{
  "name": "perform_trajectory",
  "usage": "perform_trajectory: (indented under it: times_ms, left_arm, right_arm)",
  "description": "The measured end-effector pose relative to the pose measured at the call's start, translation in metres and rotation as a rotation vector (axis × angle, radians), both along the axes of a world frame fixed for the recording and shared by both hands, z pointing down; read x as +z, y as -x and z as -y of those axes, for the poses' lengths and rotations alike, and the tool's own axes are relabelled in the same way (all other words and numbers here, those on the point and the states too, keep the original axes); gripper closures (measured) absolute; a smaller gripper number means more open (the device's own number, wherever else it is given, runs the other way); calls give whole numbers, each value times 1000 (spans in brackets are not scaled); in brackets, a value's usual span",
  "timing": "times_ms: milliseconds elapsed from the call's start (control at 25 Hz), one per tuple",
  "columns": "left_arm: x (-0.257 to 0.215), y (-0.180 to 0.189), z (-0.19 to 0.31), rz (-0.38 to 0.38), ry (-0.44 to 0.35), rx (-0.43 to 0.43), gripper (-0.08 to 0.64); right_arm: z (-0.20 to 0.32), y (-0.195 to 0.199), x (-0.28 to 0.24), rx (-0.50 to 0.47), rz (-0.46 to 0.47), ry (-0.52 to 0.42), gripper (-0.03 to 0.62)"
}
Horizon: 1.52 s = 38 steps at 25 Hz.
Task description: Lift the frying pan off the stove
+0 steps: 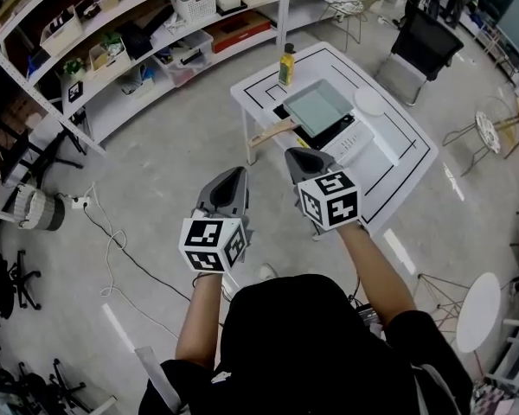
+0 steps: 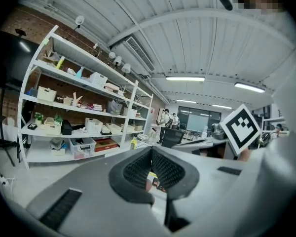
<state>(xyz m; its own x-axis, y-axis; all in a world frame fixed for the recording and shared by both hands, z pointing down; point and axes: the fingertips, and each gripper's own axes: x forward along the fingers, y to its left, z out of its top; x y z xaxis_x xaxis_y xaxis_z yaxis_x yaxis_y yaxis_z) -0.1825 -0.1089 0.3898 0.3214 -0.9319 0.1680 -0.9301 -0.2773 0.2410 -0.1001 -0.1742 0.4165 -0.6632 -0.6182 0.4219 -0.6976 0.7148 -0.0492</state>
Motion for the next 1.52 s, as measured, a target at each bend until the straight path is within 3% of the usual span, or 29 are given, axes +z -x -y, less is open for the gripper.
perform_trajectory:
  times_ms: [560,1200,1520]
  left_arm:
    - [26,-4,29,-4,52,61,549]
    - [38,-9,131,23,87,66,549]
    - [57,-15,176,39,145,86,549]
  right_arm:
    - [32,-20,16,71,-17,24,591]
    - [136,-19,31,42,-15,46,591]
    - [183,-23,44,44,-13,80,591]
